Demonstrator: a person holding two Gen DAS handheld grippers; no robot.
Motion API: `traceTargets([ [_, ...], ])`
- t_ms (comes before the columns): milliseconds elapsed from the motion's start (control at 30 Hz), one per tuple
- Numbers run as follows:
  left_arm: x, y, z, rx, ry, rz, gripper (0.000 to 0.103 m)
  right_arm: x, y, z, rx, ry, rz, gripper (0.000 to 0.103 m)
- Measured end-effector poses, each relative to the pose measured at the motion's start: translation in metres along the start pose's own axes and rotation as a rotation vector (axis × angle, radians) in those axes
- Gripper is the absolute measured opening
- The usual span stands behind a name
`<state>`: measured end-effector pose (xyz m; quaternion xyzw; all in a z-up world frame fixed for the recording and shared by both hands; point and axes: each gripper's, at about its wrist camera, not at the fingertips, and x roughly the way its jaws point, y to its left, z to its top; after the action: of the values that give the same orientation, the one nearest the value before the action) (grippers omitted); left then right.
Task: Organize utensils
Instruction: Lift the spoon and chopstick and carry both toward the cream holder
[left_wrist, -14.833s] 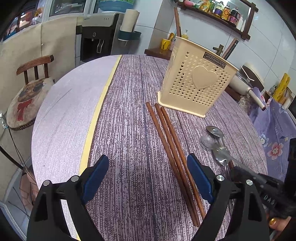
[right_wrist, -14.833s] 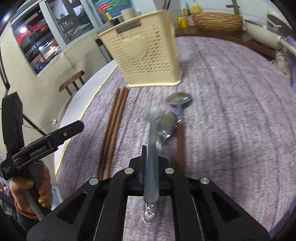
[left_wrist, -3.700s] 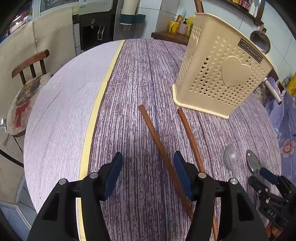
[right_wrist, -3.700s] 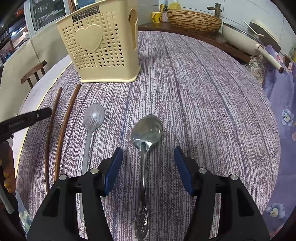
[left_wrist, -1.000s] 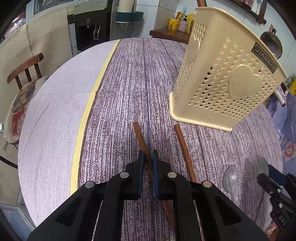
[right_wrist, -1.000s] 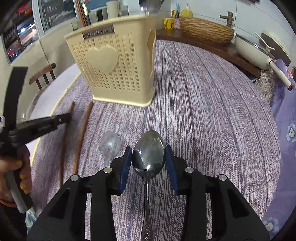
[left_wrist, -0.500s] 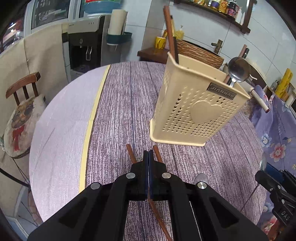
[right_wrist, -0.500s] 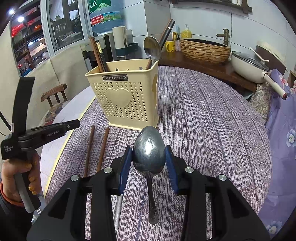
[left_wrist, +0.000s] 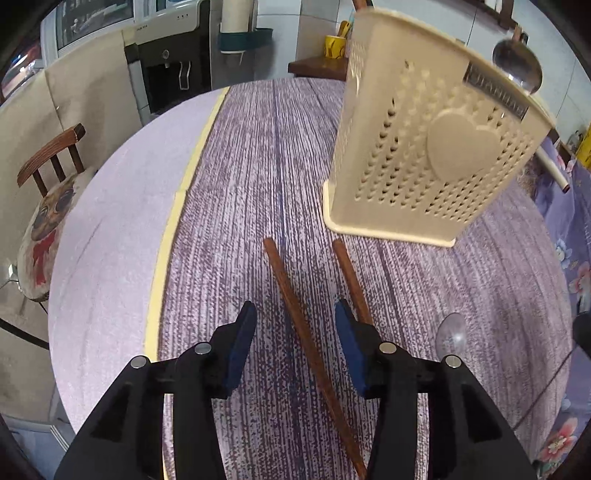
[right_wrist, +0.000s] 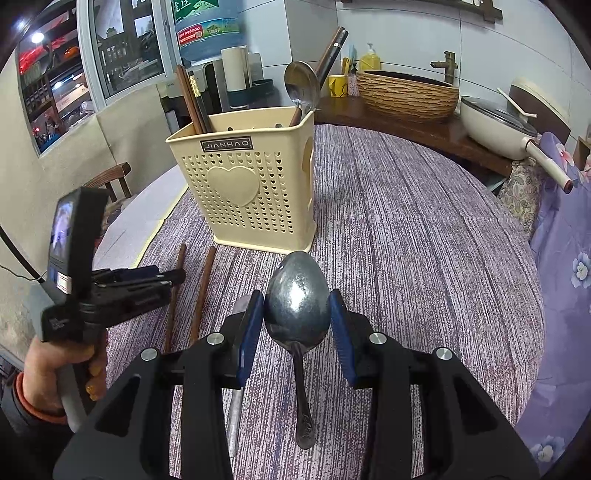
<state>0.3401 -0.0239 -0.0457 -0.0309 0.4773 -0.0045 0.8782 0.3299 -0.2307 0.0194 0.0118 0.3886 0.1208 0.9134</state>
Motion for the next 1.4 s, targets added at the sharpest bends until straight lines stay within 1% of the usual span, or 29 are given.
traceTargets([
  [33,0.004,0.0,-0.001,-0.003,0.005,0.014,0.035,0.0,0.0,0.0,0.001,0.0,-0.001,0.037],
  [167,0.006,-0.002,-0.003,0.005,-0.04,0.082,0.02,0.001,-0.001,-0.001,0.005,0.002,-0.007,0.037],
  [300,0.008,-0.003,0.0,0.003,-0.044,0.108,0.016,0.003,-0.003,-0.001,0.009,0.005,-0.011,0.037],
  [333,0.009,-0.004,0.001,0.008,-0.045,0.112,0.011,0.003,-0.003,-0.001,0.01,0.005,-0.011,0.037],
  [500,0.01,-0.003,0.003,0.0,-0.044,0.105,0.01,0.003,-0.003,-0.001,0.013,0.004,-0.014,0.037],
  [667,0.008,0.001,0.005,-0.034,-0.035,0.059,0.008,0.003,-0.003,-0.001,0.017,-0.003,-0.01,0.037],
  [867,-0.014,0.002,0.006,-0.045,-0.082,0.009,0.007,-0.001,-0.003,0.0,0.025,-0.027,0.002,0.037],
  [1000,-0.041,0.004,0.009,-0.053,-0.141,-0.039,0.007,-0.01,-0.005,0.002,0.033,-0.06,0.02,0.037],
  [1200,-0.094,0.003,0.016,-0.037,-0.257,-0.111,0.007,-0.029,-0.003,0.007,0.03,-0.106,0.05,0.037],
  [1400,-0.127,0.003,0.021,-0.024,-0.335,-0.144,0.007,-0.044,-0.001,0.012,0.03,-0.14,0.087,0.037],
])
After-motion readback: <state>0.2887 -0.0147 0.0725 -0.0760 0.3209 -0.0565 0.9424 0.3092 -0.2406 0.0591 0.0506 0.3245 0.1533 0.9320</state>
